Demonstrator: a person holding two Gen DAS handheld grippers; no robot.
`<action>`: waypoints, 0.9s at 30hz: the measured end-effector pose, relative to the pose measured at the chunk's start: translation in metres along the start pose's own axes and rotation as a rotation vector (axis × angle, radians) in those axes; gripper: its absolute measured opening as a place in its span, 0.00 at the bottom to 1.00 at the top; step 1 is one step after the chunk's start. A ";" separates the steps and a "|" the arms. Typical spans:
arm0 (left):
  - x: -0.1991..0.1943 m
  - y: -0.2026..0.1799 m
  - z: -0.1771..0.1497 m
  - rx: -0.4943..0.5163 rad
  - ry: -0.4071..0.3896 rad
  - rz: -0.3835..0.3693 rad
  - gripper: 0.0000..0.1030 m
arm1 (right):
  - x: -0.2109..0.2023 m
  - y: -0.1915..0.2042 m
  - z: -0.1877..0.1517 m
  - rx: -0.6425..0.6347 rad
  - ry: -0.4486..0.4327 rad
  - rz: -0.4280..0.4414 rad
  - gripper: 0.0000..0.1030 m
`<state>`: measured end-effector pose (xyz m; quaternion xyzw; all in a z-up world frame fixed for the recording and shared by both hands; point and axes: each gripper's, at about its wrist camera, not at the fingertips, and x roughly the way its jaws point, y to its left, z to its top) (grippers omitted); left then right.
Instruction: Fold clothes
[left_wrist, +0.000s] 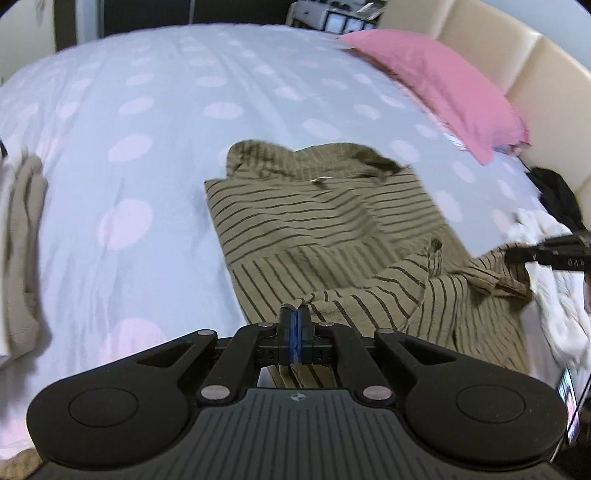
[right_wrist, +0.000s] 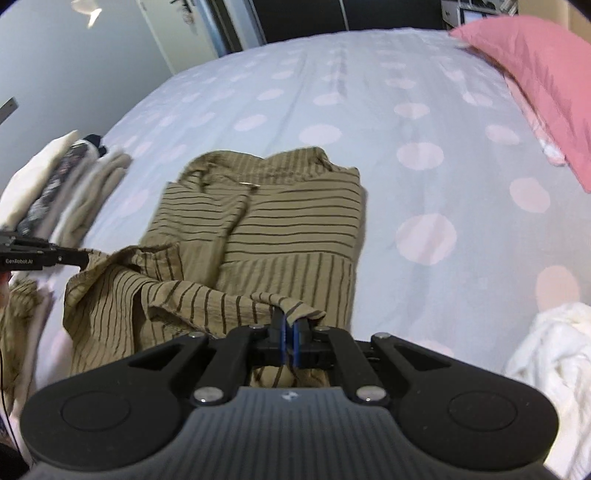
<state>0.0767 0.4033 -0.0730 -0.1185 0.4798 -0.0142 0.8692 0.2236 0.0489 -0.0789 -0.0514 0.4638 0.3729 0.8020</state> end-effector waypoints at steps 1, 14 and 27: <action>0.011 0.004 0.001 -0.012 0.009 0.003 0.00 | 0.009 -0.003 0.000 0.004 0.009 -0.003 0.04; 0.065 0.020 -0.013 -0.072 0.061 0.029 0.02 | 0.067 -0.019 -0.009 0.066 0.085 -0.032 0.08; -0.037 -0.042 -0.061 0.044 -0.108 0.181 0.29 | -0.040 0.045 -0.053 -0.128 -0.023 -0.105 0.37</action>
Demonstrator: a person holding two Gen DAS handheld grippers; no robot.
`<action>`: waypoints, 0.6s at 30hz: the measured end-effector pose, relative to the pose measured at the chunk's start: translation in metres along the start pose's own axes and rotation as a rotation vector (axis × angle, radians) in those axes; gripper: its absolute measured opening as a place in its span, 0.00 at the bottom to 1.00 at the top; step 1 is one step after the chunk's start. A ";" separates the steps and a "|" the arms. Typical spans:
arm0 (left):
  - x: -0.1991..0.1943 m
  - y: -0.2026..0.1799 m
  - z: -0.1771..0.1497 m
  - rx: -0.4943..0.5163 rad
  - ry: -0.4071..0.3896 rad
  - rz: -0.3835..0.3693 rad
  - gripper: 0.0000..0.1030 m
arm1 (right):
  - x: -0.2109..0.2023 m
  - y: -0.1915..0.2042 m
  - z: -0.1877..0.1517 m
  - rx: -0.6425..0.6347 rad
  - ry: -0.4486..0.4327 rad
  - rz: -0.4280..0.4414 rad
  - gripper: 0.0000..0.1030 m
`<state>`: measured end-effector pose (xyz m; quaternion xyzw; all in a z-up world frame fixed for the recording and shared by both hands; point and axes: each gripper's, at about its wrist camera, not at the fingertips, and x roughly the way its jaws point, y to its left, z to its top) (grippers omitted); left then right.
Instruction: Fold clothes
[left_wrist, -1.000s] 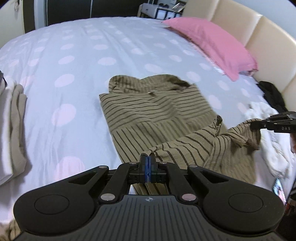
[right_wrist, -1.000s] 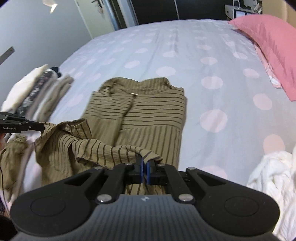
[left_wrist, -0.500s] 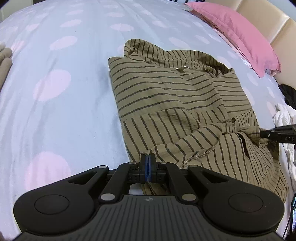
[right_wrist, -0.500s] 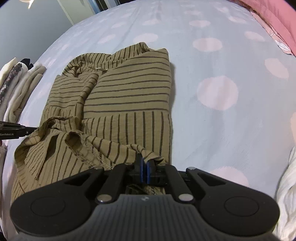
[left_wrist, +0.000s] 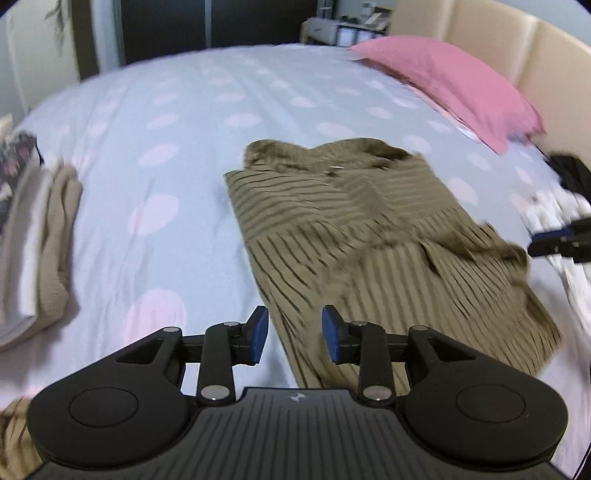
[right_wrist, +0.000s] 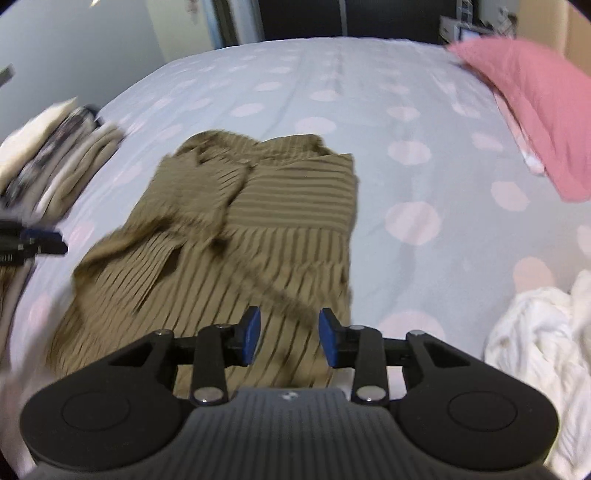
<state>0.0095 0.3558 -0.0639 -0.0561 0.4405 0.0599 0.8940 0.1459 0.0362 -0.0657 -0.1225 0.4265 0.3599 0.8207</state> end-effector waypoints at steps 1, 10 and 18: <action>-0.009 -0.007 -0.006 0.025 -0.007 0.004 0.29 | -0.008 0.007 -0.008 -0.022 -0.003 -0.003 0.37; -0.057 -0.075 -0.078 0.255 -0.050 0.063 0.36 | -0.048 0.062 -0.085 -0.215 -0.014 -0.042 0.37; -0.032 -0.122 -0.130 0.544 -0.040 0.215 0.36 | -0.031 0.088 -0.132 -0.479 -0.011 -0.188 0.40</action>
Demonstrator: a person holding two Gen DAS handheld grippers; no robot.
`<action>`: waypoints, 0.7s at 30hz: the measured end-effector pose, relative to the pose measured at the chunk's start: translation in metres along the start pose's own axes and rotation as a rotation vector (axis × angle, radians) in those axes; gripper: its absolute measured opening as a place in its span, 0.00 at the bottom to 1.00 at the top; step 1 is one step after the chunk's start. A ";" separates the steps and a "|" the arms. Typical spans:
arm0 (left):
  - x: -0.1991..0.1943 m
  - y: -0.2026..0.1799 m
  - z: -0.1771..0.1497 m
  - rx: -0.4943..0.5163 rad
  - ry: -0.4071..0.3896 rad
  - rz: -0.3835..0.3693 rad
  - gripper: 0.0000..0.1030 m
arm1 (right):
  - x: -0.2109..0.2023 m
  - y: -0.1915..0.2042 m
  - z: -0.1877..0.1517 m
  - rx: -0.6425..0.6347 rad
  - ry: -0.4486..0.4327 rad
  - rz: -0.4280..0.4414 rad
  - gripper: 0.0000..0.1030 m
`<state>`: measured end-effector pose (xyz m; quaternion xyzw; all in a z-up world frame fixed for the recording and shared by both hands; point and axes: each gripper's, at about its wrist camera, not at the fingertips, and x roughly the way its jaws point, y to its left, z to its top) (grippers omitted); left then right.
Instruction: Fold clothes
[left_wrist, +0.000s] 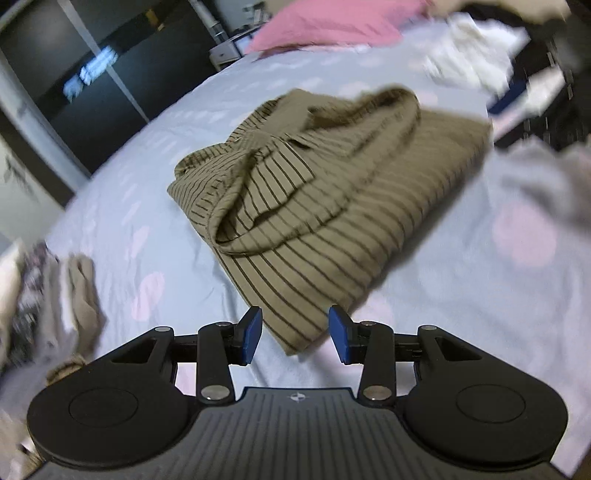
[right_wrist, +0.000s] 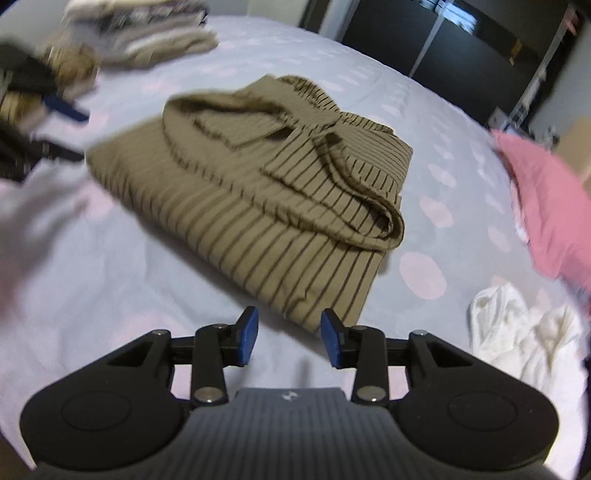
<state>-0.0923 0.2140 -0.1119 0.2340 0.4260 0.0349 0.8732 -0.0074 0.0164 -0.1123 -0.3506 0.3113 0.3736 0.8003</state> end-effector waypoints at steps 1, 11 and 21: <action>0.004 -0.007 -0.002 0.035 0.001 0.021 0.36 | 0.002 0.003 -0.002 -0.031 -0.007 -0.020 0.40; 0.037 -0.043 -0.015 0.236 -0.005 0.124 0.36 | 0.038 0.041 -0.021 -0.421 0.003 -0.200 0.46; 0.058 -0.047 -0.020 0.291 -0.034 0.227 0.33 | 0.054 0.042 -0.023 -0.505 -0.038 -0.257 0.38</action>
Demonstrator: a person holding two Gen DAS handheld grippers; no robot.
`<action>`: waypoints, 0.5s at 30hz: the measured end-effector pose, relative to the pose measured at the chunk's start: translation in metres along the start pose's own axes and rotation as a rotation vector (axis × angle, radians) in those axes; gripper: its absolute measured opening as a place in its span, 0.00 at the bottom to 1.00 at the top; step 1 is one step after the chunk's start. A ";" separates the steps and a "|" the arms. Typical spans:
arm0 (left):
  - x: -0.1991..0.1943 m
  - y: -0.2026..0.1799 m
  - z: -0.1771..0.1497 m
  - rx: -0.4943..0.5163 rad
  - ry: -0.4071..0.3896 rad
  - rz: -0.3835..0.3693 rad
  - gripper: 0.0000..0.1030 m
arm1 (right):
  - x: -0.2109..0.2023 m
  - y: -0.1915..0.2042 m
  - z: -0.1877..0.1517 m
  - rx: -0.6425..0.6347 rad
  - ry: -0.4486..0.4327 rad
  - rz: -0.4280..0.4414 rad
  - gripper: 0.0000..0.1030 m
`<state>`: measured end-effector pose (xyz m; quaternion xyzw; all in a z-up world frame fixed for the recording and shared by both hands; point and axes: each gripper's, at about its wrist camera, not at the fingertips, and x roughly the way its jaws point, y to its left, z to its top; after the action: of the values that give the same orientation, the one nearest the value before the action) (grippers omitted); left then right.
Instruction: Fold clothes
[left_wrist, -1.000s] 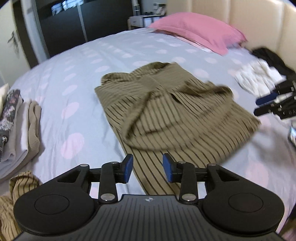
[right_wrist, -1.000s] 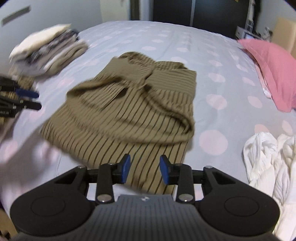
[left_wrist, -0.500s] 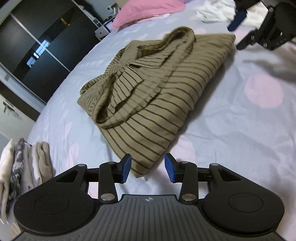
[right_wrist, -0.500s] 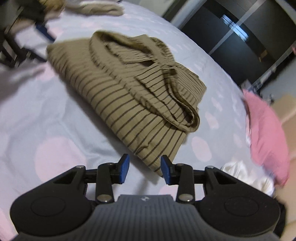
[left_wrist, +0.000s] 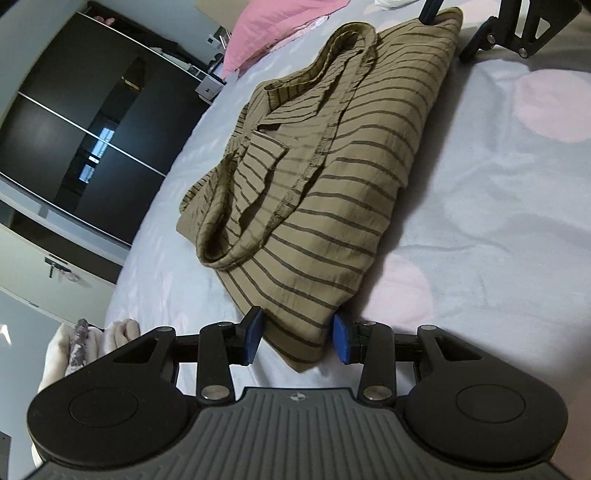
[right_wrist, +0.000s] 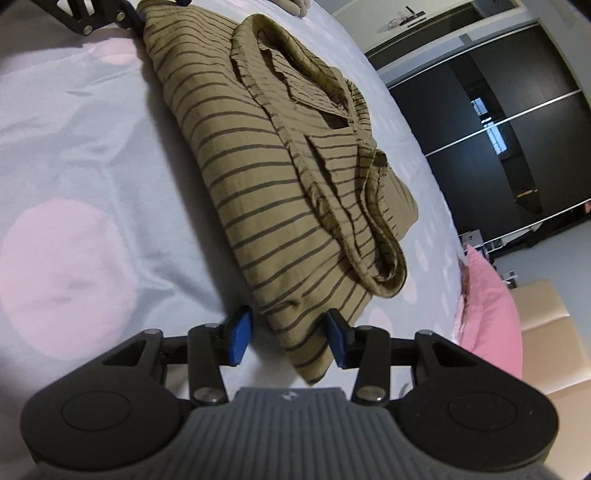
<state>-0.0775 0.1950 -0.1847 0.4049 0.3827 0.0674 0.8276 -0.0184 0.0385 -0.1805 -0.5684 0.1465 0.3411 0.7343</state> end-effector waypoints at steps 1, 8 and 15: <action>0.001 0.001 0.001 -0.006 -0.003 -0.004 0.28 | 0.001 -0.001 0.001 0.001 0.001 0.002 0.32; 0.003 0.012 0.003 -0.046 -0.001 -0.055 0.05 | 0.003 -0.006 0.005 0.010 0.011 0.017 0.08; -0.008 0.019 0.008 -0.021 -0.002 -0.046 0.03 | -0.009 -0.018 0.013 0.030 -0.005 0.001 0.03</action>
<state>-0.0736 0.1993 -0.1631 0.3874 0.3904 0.0522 0.8336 -0.0158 0.0456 -0.1577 -0.5565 0.1501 0.3408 0.7428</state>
